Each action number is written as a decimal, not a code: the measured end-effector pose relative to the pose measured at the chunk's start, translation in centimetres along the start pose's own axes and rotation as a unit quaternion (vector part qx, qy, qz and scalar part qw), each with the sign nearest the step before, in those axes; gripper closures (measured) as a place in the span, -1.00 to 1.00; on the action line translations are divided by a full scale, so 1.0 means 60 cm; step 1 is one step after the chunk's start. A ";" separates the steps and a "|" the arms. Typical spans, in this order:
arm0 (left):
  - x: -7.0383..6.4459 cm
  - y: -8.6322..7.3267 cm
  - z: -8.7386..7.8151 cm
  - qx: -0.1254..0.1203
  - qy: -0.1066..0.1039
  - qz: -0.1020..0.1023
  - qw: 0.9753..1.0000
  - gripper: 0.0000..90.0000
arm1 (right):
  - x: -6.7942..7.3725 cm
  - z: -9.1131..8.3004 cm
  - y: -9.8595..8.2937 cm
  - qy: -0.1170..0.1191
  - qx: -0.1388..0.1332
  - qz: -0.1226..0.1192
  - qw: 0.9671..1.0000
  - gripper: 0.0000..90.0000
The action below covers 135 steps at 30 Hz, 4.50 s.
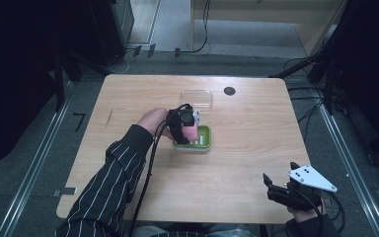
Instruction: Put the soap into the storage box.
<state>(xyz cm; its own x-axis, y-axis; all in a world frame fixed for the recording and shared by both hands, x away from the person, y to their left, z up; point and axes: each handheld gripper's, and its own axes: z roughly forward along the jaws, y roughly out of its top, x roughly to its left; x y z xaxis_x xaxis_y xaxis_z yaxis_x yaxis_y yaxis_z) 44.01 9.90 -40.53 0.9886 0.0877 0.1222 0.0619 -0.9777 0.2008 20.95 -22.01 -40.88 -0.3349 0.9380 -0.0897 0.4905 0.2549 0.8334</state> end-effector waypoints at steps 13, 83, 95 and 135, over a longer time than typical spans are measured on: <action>0.006 0.006 0.014 0.001 -0.001 0.002 1.000 -0.14 | -0.001 -0.005 -0.003 -0.005 0.003 0.002 1.000 -0.70; 0.020 0.009 0.053 0.006 -0.014 -0.004 1.000 -0.15 | -0.006 -0.015 -0.011 -0.016 0.005 0.007 1.000 -0.70; 0.021 0.008 0.039 0.000 -0.016 -0.022 1.000 -0.35 | -0.008 -0.014 -0.011 -0.016 0.003 0.009 1.000 -0.70; -0.032 -0.072 -0.024 0.048 -0.001 -0.116 0.992 -0.91 | -0.004 -0.012 -0.008 -0.009 0.001 0.004 1.000 -0.70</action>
<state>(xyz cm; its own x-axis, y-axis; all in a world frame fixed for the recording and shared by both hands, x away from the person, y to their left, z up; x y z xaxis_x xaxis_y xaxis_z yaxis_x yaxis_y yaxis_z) 41.66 14.23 -40.26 0.9461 0.3132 0.0821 0.3015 -0.9446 0.1297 20.23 -22.51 -40.87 -0.3168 0.9439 -0.0934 0.4944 0.2483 0.8330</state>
